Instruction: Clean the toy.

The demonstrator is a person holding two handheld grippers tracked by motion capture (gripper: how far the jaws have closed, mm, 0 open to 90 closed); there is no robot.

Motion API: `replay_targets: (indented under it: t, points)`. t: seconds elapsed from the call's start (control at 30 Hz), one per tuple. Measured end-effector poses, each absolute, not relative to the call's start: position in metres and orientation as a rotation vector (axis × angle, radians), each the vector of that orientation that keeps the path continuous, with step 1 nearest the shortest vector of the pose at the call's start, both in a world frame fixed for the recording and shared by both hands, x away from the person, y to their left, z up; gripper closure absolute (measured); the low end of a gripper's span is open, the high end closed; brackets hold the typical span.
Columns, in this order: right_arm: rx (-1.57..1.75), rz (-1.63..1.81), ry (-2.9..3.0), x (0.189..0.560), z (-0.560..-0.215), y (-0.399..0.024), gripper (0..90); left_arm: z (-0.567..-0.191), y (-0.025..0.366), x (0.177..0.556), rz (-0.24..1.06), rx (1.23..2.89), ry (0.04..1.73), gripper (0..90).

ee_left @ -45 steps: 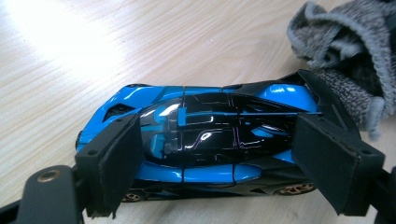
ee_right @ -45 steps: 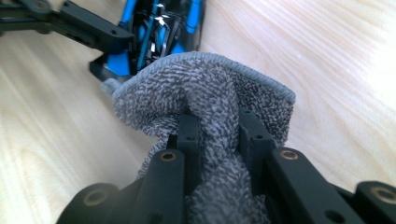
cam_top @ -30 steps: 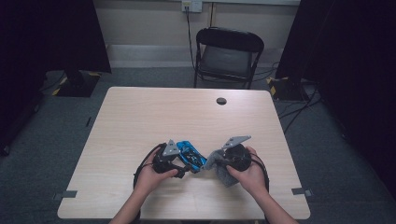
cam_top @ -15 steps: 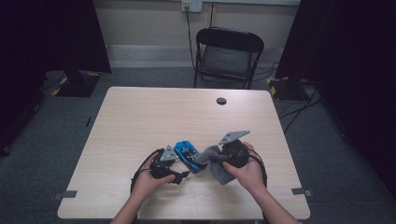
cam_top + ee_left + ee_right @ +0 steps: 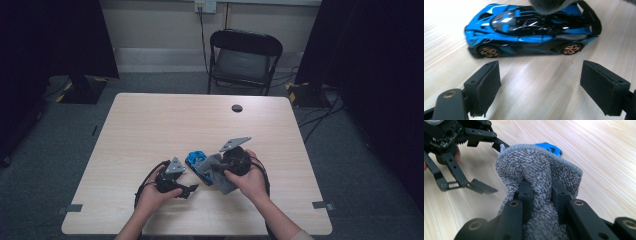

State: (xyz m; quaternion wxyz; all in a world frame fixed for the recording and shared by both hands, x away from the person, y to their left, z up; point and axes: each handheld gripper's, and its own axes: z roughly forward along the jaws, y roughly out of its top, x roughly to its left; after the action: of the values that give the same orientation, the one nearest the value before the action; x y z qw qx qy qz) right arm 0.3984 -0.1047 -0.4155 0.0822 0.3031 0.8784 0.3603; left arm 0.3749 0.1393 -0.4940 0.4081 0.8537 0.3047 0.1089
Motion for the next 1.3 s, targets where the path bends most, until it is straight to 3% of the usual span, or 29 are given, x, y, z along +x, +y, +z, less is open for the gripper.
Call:
replay_targets:
  t: [0.77,1.3]
  points:
    - [0.832,1.139,2.716,0.415,-0.448,-0.006,74.4,-0.486,0.211,0.369,0.342,2.13,0.89,15.8]
    - [0.843,1.081,2.733,0.401,-0.468,-0.023,74.4,-0.491,0.206,0.372,0.342,2.15,0.868,15.7]
